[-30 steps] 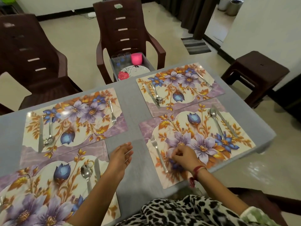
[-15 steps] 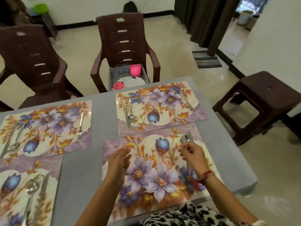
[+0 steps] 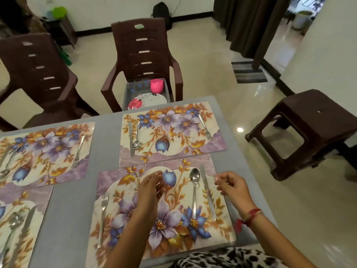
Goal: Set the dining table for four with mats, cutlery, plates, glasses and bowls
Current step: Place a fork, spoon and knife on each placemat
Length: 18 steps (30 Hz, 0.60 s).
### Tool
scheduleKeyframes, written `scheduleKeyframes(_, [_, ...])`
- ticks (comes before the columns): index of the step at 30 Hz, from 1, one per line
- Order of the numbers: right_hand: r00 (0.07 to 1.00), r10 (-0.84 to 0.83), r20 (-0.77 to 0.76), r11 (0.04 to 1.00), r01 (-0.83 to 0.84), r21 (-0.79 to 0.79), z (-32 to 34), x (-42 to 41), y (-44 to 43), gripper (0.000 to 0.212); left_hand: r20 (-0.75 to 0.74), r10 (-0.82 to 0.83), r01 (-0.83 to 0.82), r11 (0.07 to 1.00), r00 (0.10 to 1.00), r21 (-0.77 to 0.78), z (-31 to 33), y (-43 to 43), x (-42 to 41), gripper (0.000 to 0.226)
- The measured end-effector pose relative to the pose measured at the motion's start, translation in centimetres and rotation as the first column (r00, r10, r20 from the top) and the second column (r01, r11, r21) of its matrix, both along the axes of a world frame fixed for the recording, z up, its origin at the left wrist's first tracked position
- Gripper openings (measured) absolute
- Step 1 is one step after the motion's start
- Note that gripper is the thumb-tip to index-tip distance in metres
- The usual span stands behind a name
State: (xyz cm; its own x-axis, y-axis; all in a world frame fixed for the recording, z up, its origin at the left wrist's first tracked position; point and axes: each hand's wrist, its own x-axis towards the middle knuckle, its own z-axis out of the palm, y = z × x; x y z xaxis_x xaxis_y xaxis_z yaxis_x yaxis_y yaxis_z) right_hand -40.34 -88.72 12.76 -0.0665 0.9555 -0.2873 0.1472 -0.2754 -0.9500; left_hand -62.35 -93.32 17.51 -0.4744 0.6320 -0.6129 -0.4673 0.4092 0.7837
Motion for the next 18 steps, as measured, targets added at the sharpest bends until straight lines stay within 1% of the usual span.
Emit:
scheduleKeyframes(4, [1.0,0.009,-0.009,0.999,-0.009,0.04,1.3,1.3,0.7,0.004,-0.009,-0.014,0.014,1.0,1.0,-0.011,-0.3,1.3,1.3,0.016])
scheduleKeyframes(8, [0.999,0.028,0.032,0.998,-0.03,0.061,2.1,3.0,2.2,0.012,0.012,-0.014,0.014,0.999,1.0,0.031,0.1,2.4,3.2,0.018])
scheduleKeyframes(11, [0.998,0.05,0.034,0.996,-0.052,0.073,2.2,5.3,4.0,0.011,0.005,-0.003,0.003,1.0,1.0,0.021,0.0,3.6,5.3,0.017])
scheduleKeyframes(14, [0.997,0.075,0.013,0.995,-0.076,0.069,1.9,8.6,6.1,0.006,-0.007,0.023,-0.023,1.0,1.0,0.015,-0.9,5.4,8.9,0.019])
scheduleKeyframes(18, [0.987,0.16,-0.026,0.987,-0.159,0.03,1.0,14.0,9.8,0.008,-0.066,0.061,-0.062,0.998,0.996,-0.015,-1.4,8.8,16.3,0.018])
